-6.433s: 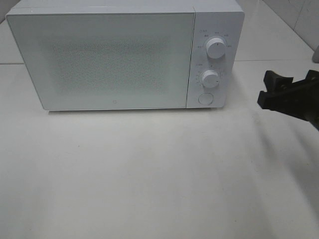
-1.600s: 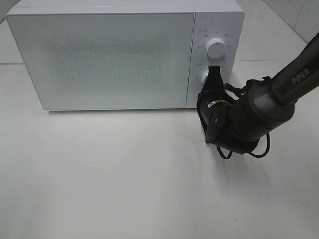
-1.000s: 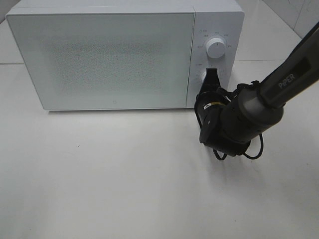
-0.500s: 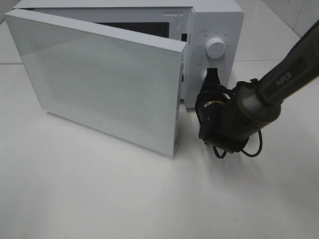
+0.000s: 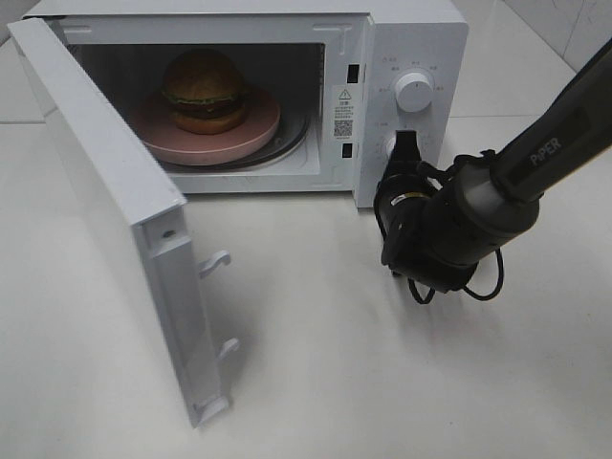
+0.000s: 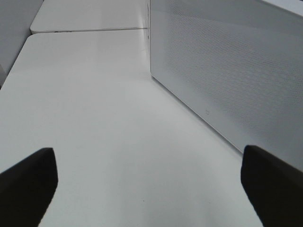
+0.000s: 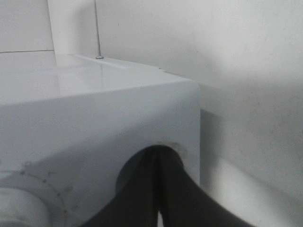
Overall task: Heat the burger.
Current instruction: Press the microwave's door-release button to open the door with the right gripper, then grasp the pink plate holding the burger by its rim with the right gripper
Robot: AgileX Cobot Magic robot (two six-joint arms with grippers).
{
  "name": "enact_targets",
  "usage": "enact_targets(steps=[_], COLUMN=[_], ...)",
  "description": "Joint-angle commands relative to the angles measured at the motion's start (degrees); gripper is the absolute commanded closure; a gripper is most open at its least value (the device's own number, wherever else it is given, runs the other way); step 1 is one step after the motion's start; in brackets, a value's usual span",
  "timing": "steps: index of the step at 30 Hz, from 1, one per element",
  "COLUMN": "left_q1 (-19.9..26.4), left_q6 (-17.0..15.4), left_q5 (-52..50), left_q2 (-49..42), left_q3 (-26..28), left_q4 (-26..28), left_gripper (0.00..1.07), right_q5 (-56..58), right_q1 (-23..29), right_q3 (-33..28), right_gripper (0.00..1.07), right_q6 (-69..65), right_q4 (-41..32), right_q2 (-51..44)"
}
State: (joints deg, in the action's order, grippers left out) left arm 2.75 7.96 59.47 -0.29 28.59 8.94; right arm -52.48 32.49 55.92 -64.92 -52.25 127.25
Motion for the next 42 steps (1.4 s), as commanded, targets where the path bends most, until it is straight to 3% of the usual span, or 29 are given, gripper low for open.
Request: enact_targets(steps=[1, 17, 23, 27, 32, 34, 42], left_q1=[0.2, 0.2, 0.2, 0.2, 0.2, 0.2, 0.2], left_q6=[-0.3, -0.3, -0.3, -0.3, -0.3, -0.3, -0.3], left_q5=[-0.4, -0.4, -0.4, -0.4, -0.4, -0.4, -0.4], left_q2=[-1.2, -1.2, -1.2, -1.2, -1.2, -1.2, -1.2], left_q3=[-0.1, -0.1, -0.1, -0.1, -0.1, -0.1, -0.1], left_q4=[0.3, 0.3, 0.3, 0.3, 0.3, 0.3, 0.3], left_gripper=[0.09, 0.09, 0.09, 0.09, 0.09, 0.09, 0.09], right_q5=[-7.5, -1.0, 6.9, 14.3, 20.8, 29.2, 44.6], right_q1=[-2.0, 1.2, 1.3, 1.3, 1.3, 1.3, 1.3], right_q3=[1.7, -9.9, -14.3, -17.1, -17.4, -17.4, -17.4], right_gripper=[1.07, 1.07, 1.07, 1.07, 1.07, 1.06, 1.04], right_q6=[0.2, 0.4, 6.5, 16.7, 26.0, 38.9, 56.7], right_q4=[6.0, 7.0, 12.0, 13.1, 13.1, 13.1, 13.3], right_q2=[-1.3, -9.2, -15.1, -21.0, -24.6, -29.0, -34.7])
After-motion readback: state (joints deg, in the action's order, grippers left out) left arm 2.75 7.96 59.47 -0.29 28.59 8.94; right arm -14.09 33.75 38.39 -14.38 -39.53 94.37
